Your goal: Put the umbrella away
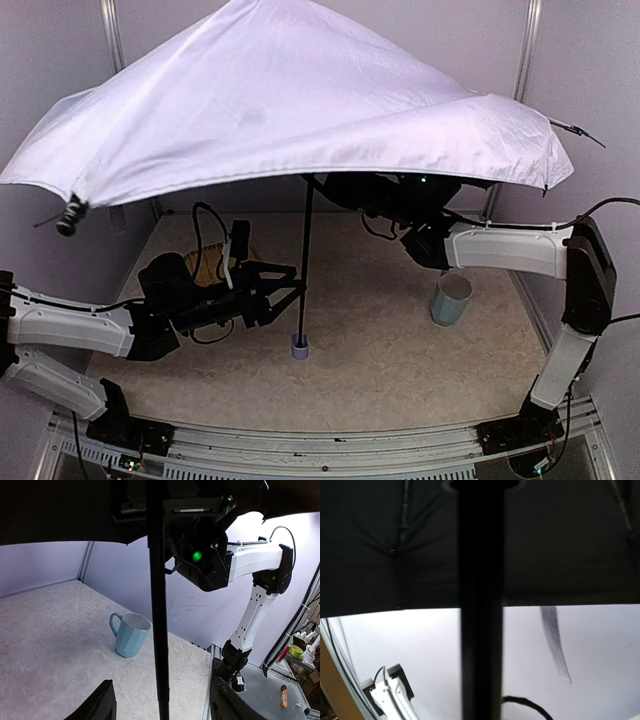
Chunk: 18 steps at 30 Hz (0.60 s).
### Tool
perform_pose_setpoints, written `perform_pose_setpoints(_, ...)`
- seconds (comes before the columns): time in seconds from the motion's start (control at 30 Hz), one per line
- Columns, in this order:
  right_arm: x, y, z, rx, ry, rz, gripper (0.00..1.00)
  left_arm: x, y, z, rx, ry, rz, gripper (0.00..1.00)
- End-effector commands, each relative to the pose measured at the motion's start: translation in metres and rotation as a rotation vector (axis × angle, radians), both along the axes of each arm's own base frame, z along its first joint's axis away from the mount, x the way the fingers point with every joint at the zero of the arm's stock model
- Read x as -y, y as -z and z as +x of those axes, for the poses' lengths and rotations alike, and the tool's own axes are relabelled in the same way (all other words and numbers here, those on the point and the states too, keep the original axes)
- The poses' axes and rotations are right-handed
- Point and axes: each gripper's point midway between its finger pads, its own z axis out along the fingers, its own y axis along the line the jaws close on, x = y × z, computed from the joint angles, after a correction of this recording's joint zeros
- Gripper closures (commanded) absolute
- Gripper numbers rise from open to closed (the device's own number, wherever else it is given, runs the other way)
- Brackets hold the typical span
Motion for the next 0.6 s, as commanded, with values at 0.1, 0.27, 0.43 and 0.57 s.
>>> perform_pose_setpoints(0.1, -0.002, -0.027, -0.017, 0.074, -0.032, 0.062, 1.00, 0.009, 0.012, 0.009, -0.024, -0.013, 0.013, 0.45)
perform_pose_setpoints(0.27, -0.001, -0.029, -0.019, 0.073, -0.029, 0.058, 1.00, 0.021, 0.025, 0.014, -0.059, -0.007, 0.044, 0.51)
perform_pose_setpoints(0.43, 0.002, -0.032, -0.020, 0.080, -0.023, 0.065, 1.00, 0.023, 0.027, 0.016, -0.085, -0.021, 0.035, 1.00)
perform_pose_setpoints(0.57, 0.009, -0.037, -0.009, 0.064, 0.049, 0.108, 0.66, 0.024, 0.027, 0.012, -0.082, -0.018, 0.022, 1.00)
